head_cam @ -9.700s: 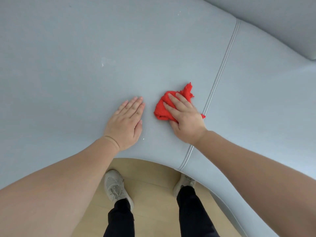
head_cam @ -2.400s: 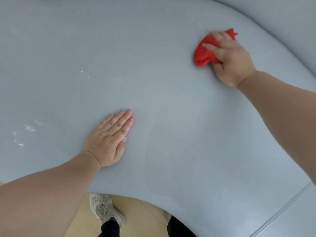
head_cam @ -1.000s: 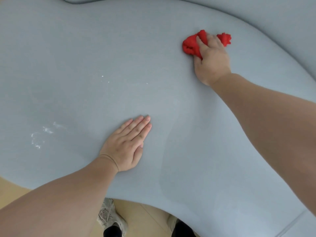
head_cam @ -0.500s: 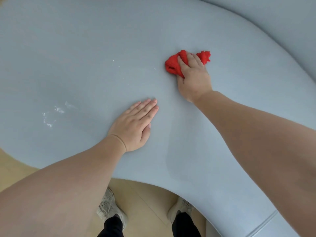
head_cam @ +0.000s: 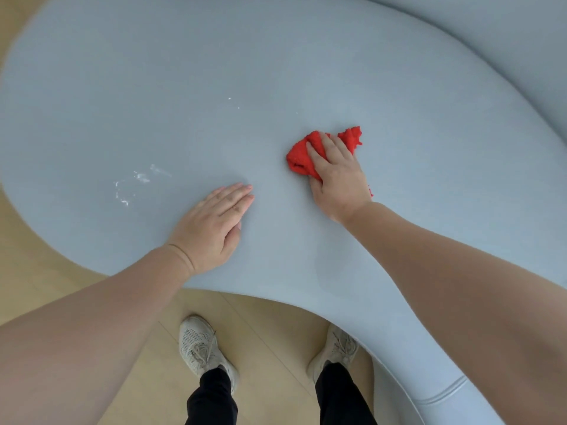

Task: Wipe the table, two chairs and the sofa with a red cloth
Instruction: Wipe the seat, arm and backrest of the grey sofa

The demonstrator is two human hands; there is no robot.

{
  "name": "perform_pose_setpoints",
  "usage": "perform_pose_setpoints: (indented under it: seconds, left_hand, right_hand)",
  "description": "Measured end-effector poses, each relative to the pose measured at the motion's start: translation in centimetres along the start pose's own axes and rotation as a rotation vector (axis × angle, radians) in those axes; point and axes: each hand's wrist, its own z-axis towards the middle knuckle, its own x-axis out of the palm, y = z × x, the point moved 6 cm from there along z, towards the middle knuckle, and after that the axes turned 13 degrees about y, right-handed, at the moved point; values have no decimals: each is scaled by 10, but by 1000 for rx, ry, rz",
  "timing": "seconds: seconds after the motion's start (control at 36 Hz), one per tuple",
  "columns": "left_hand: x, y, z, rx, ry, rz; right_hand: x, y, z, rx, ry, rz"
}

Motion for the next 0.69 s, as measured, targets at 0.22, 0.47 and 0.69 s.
perform_pose_setpoints:
  seconds: [0.22,0.47,0.69]
  left_hand:
    - [5,6,-29,-78,-23,-19]
    - [9,0,-46,-92,-5,-10]
    - [2,13,-47,-153,-23,-6]
  right_hand:
    - [37,32,-44,-109,34,-33]
    - [80,67,-106,-259,-26,-93]
    - [93,82,-119,-340,-27,-176]
